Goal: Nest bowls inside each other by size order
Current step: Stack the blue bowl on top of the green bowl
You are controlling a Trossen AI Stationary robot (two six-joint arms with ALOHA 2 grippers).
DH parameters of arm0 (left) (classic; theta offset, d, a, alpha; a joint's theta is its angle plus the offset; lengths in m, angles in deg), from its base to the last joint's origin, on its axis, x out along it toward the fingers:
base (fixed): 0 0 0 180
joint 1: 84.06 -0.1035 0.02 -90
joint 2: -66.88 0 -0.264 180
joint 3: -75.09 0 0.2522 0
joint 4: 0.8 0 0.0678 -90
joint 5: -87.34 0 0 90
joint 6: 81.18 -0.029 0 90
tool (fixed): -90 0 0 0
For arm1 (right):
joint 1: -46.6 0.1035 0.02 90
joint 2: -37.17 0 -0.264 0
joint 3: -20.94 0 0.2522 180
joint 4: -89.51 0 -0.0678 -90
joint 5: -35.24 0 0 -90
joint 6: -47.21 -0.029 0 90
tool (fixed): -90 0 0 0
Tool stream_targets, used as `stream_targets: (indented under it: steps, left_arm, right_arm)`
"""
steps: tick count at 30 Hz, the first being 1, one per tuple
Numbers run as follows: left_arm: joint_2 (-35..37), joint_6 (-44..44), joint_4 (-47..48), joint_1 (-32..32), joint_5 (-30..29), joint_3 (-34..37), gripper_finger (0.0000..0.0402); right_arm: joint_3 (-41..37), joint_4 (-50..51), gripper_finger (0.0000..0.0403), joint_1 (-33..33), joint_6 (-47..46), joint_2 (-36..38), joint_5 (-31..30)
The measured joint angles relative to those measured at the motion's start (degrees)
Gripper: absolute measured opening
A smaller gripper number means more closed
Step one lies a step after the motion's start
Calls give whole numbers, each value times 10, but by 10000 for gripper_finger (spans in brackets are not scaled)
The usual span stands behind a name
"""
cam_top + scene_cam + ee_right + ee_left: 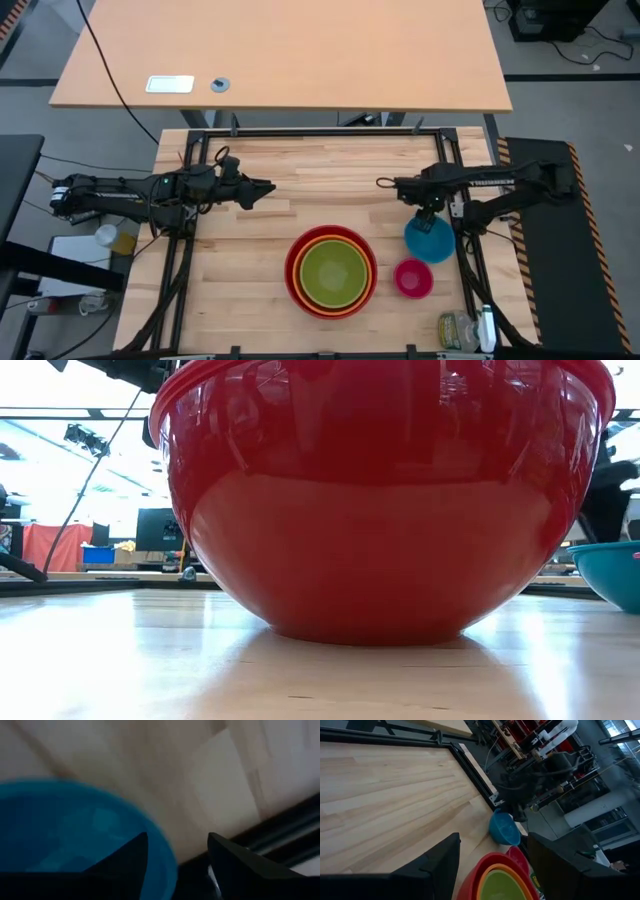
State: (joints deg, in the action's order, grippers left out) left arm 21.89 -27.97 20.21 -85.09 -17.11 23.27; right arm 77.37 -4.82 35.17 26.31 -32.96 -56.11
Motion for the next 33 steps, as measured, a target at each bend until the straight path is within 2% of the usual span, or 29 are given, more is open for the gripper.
stream_targets:
  steps: [7,11,16,20,23,28,33]
  left_arm:
    - [0,0,0,0,0,0,233]
    - [0,1,0,0,0,0,233]
    - [0,3,0,0,0,0,233]
    - [0,3,0,0,0,0,233]
    - [0,3,-1,0,0,0,233]
    - [0,0,-2,-4,0,0,233]
    - [0,0,-2,-15,0,0,233]
  right_arm:
    - [-3,-32,179,-29,76,-66,15]
    - [-2,-39,153,-31,87,-111,36]
    - [-1,-35,101,-25,82,-153,48]
    - [18,-14,50,-22,88,-159,67]
    - [51,-3,24,-22,85,-149,70]
    - [143,24,17,-24,25,-130,3]
    - [260,42,17,-11,-36,-116,25]
